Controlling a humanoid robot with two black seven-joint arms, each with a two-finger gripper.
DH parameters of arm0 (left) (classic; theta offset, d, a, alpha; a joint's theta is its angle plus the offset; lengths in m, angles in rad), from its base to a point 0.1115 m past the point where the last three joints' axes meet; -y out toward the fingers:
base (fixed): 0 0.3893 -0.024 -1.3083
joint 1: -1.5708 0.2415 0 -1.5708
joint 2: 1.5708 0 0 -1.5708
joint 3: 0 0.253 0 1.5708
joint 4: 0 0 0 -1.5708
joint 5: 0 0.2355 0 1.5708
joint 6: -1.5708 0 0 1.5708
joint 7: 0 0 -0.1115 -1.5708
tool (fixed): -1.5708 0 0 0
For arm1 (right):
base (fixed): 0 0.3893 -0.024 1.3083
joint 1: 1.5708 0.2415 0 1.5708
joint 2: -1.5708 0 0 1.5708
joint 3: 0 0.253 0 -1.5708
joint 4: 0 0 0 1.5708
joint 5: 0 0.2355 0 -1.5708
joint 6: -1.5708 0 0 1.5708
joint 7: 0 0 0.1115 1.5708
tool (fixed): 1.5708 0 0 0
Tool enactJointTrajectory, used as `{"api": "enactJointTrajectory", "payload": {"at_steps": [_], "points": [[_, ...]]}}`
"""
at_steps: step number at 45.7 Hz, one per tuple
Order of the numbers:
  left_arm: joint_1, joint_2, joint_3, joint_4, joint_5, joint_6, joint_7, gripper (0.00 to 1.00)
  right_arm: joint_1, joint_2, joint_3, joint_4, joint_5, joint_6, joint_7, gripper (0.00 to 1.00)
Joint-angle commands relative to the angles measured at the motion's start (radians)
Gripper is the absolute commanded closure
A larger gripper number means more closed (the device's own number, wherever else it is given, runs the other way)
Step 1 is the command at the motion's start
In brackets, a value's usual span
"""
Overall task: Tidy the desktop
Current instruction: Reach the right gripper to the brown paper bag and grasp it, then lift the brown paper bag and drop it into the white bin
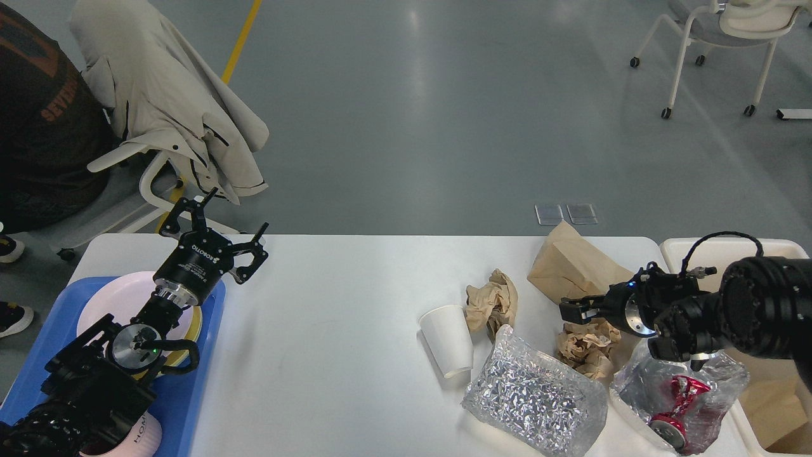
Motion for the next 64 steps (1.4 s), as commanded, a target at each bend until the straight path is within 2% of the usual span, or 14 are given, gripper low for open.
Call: {"api": "enactJointTrajectory", "payload": {"at_steps": [1, 6, 9, 11, 13, 23, 35, 41, 45, 49, 53, 58, 64], "points": [[0.0, 0.0, 0.0, 0.0, 0.0, 0.0, 0.001, 0.0, -0.074, 0.005, 0.008, -0.119, 0.001, -0.007, -0.007, 0.14], [0.0, 0.0, 0.0, 0.0, 0.0, 0.0, 0.0, 0.0, -0.112, 0.003, 0.022, -0.194, 0.001, -0.008, -0.03, 0.59], [0.0, 0.0, -0.001, 0.0, 0.0, 0.0, 0.0, 0.0, -0.114, -0.001, 0.022, -0.196, -0.003, -0.004, -0.036, 0.75], [0.0, 0.0, 0.0, 0.0, 0.0, 0.0, 0.0, 0.0, -0.114, -0.003, 0.022, -0.194, -0.003, 0.003, -0.036, 0.91], [0.0, 0.0, 0.0, 0.0, 0.0, 0.0, 0.0, 0.0, -0.112, -0.004, 0.022, -0.191, 0.0, 0.009, -0.036, 0.99], [0.0, 0.0, 0.0, 0.0, 0.0, 0.0, 0.001, 0.0, -0.121, -0.021, 0.096, -0.184, 0.006, 0.0, -0.036, 1.0], [0.0, 0.0, 0.0, -0.001, 0.0, 0.0, 0.0, 0.0, -0.085, -0.049, 0.099, -0.133, 0.011, 0.027, -0.036, 1.0], [0.0, 0.0, 0.0, 0.0, 0.0, 0.0, 0.0, 0.0, 0.052, -0.09, 0.105, -0.024, 0.012, 0.139, -0.027, 1.0], [0.0, 0.0, -0.001, 0.0, 0.0, 0.0, 0.0, 0.0, 0.22, -0.147, 0.087, 0.108, 0.009, 0.194, -0.024, 1.0], [0.0, 0.0, -0.001, 0.0, 0.0, 0.0, 0.001, 0.0, 0.467, -0.204, 0.07, 0.243, 0.008, 0.338, -0.024, 1.0], [0.0, 0.0, -0.001, 0.0, 0.0, 0.0, 0.001, 0.0, 0.719, -0.238, 0.034, 0.313, 0.004, 0.58, -0.006, 1.0], [0.0, 0.0, -0.001, -0.001, 0.0, 0.0, 0.001, 0.0, 0.955, -0.261, 0.027, 0.309, -0.005, 0.913, 0.102, 1.0], [0.0, 0.0, -0.001, 0.0, 0.0, 0.0, 0.001, 0.0, 1.168, -0.264, 0.022, 0.287, -0.08, 1.173, 0.218, 1.0]]}}
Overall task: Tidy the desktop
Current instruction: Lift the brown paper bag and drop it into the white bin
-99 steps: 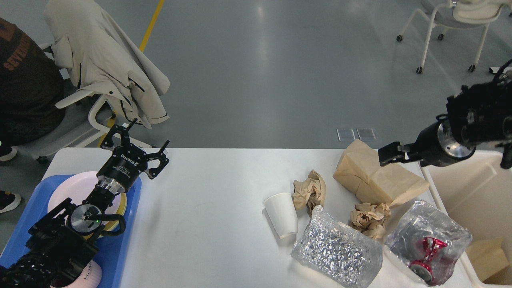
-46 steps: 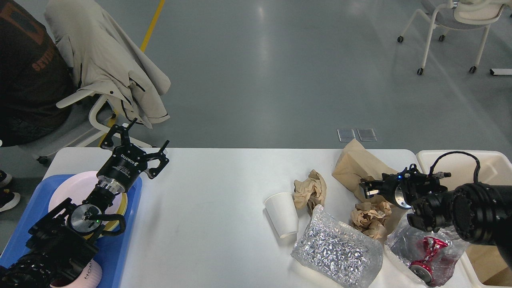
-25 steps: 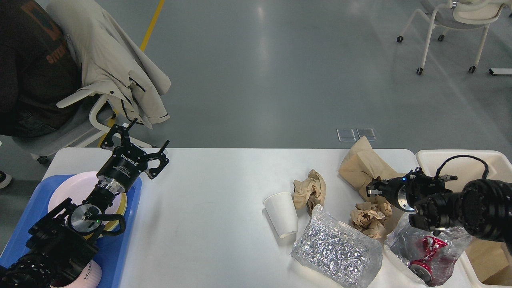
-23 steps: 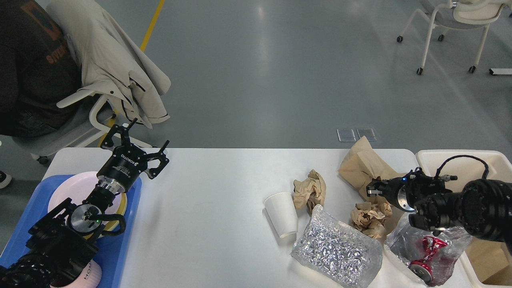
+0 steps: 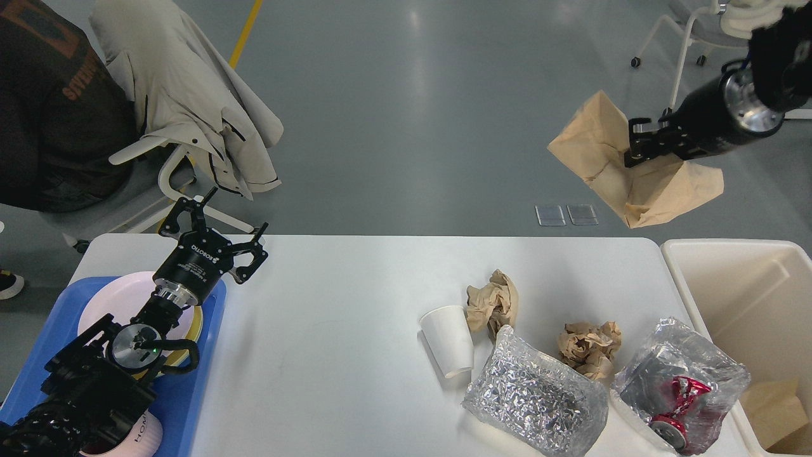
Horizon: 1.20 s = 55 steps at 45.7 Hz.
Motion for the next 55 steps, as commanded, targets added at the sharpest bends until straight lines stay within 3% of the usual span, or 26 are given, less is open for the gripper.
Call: {"api": "enactJointTrajectory", "payload": {"at_steps": [1, 11, 15, 17, 23, 29, 33, 41, 45, 48, 54, 55], "points": [[0.0, 0.0, 0.0, 0.001, 0.0, 0.0, 0.001, 0.0, 0.214, -0.005, -0.003, -0.016, -0.087, 0.245, 0.108, 1.0], [0.0, 0.0, 0.0, 0.001, 0.0, 0.0, 0.001, 0.0, 0.306, -0.042, -0.043, -0.007, -0.183, 0.319, 0.125, 1.0], [0.0, 0.0, 0.0, -0.001, 0.0, 0.0, 0.001, 0.0, 0.283, -0.044, -0.119, -0.02, -0.192, 0.279, 0.119, 1.0], [0.0, 0.0, 0.0, 0.001, 0.0, 0.0, 0.001, 0.0, 0.25, -0.051, -0.168, -0.034, -0.206, 0.212, 0.117, 1.0], [0.0, 0.0, 0.0, -0.001, 0.0, 0.0, 0.001, 0.0, -0.032, -0.12, -0.334, -0.167, -0.278, -0.098, 0.114, 1.0], [0.0, 0.0, 0.0, 0.001, 0.0, 0.0, 0.001, 0.0, -0.441, -0.238, -0.379, -0.414, -0.243, -0.301, 0.113, 1.0], [0.0, 0.0, 0.0, -0.001, 0.0, 0.0, 0.001, 0.0, -0.712, -0.294, -0.342, -0.551, -0.128, -0.379, 0.105, 1.0], [0.0, 0.0, 0.0, 0.001, 0.0, 0.0, 0.001, 0.0, -1.259, -0.281, -0.249, -0.844, 0.202, -0.479, 0.088, 1.0], [0.0, 0.0, 0.002, 0.001, 0.0, 0.0, 0.001, 0.0, -1.462, -0.214, -0.195, -0.971, 0.323, -0.496, 0.038, 1.0], [0.0, 0.0, 0.0, 0.001, 0.0, 0.0, 0.001, 0.0, -1.546, -0.179, -0.157, -1.043, 0.366, -0.502, 0.005, 1.0], [0.0, 0.0, 0.002, -0.001, 0.0, 0.0, 0.001, 0.0, -1.588, -0.142, -0.097, -1.074, 0.371, -0.562, -0.006, 1.0], [0.0, 0.0, 0.0, -0.001, 0.0, 0.0, -0.001, 0.0, -1.588, -0.14, -0.089, -1.076, 0.376, -0.572, -0.006, 0.88]]}}
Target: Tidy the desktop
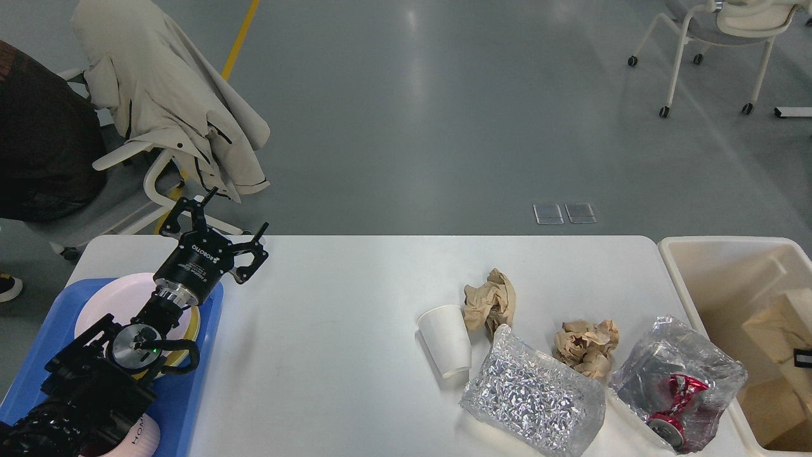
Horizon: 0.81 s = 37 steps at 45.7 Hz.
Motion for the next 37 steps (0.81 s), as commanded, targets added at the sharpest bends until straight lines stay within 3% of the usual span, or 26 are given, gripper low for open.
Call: {"api": "enactJointTrajectory", "payload": {"at_steps": [1, 2, 3, 19, 26, 30, 37], "points": [[0.0, 0.0, -0.001, -0.001, 0.0, 0.0, 0.0, 0.0, -0.03, 0.028, 0.052, -0.02, 0.016, -0.051, -0.008, 0.67], [0.0, 0.0, -0.001, 0.001, 0.0, 0.0, -0.002, 0.0, -0.028, 0.028, 0.06, -0.02, 0.016, -0.052, -0.008, 0.29], [0.0, 0.0, 0.0, 0.001, 0.0, 0.0, -0.002, 0.0, -0.028, 0.029, 0.067, -0.023, 0.018, -0.059, -0.008, 0.0], [0.0, 0.0, 0.0, 0.001, 0.0, 0.0, 0.0, 0.0, 0.09, 0.049, 0.057, -0.018, 0.001, -0.042, 0.006, 0.0], [0.0, 0.0, -0.001, -0.001, 0.0, 0.0, -0.002, 0.0, 0.276, 0.031, -0.008, 0.02, -0.036, -0.014, 0.038, 0.0], [0.0, 0.0, -0.001, 0.001, 0.0, 0.0, -0.002, 0.0, 0.505, 0.011, -0.031, 0.092, -0.06, 0.101, 0.081, 0.0], [0.0, 0.0, -0.001, 0.001, 0.0, 0.0, 0.0, 0.0, 0.972, 0.061, -0.032, 0.362, -0.132, 0.352, 0.089, 0.0]]}}
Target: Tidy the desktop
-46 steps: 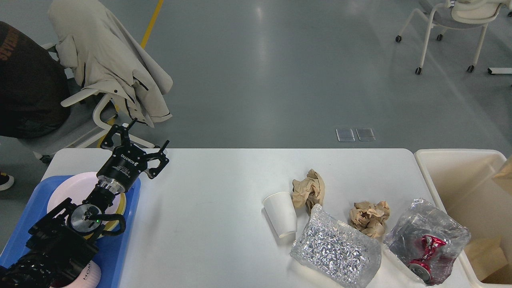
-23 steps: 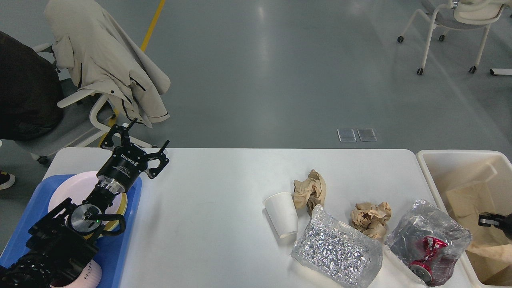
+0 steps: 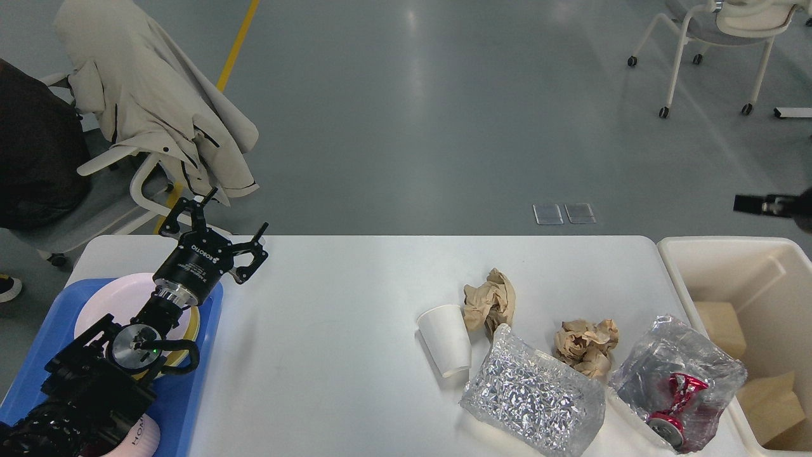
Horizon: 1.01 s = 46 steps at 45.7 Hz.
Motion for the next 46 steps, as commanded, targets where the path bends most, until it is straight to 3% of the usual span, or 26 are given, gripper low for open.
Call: {"api": "enactJointTrajectory", "payload": {"at_steps": [1, 5, 10, 13, 17, 23, 28, 35, 42, 46], "points": [[0.0, 0.0, 0.0, 0.0, 0.0, 0.0, 0.001, 0.0, 0.405, 0.06, -0.004, 0.266, -0.075, 0.195, 0.006, 0.0], [0.0, 0.0, 0.0, 0.0, 0.0, 0.0, 0.001, 0.0, 0.687, 0.147, -0.002, 0.536, -0.155, 0.262, 0.005, 0.0], [0.0, 0.0, 0.0, 0.0, 0.0, 0.0, 0.001, 0.0, 0.988, 0.213, 0.019, 0.838, -0.3, 0.272, -0.006, 0.0], [0.0, 0.0, 0.0, -0.001, 0.0, 0.0, 0.001, 0.0, 1.115, 0.224, 0.041, 1.005, -0.441, 0.293, -0.005, 0.0], [0.0, 0.0, 0.0, 0.0, 0.0, 0.0, 0.001, 0.0, 1.264, 0.198, 0.071, 1.228, -0.623, 0.403, -0.005, 0.0], [0.0, 0.0, 0.0, 0.0, 0.0, 0.0, 0.001, 0.0, 1.441, 0.117, 0.101, 1.401, -0.66, 0.63, 0.0, 0.0], [0.0, 0.0, 0.0, 0.0, 0.0, 0.0, 0.001, 0.0, 1.442, 0.086, 0.092, 1.432, -0.608, 0.648, -0.003, 0.0], [0.0, 0.0, 0.0, -0.001, 0.0, 0.0, 0.001, 0.0, 1.335, 0.019, 0.036, 1.429, -0.543, 0.533, -0.017, 0.0], [0.0, 0.0, 0.0, 0.0, 0.0, 0.0, 0.001, 0.0, 0.905, -0.018, -0.096, 1.33, -0.543, 0.114, -0.155, 0.0], [0.0, 0.0, 0.0, 0.0, 0.0, 0.0, 0.001, 0.0, 0.609, -0.04, -0.091, 1.201, -0.505, -0.047, -0.185, 0.0]]}}
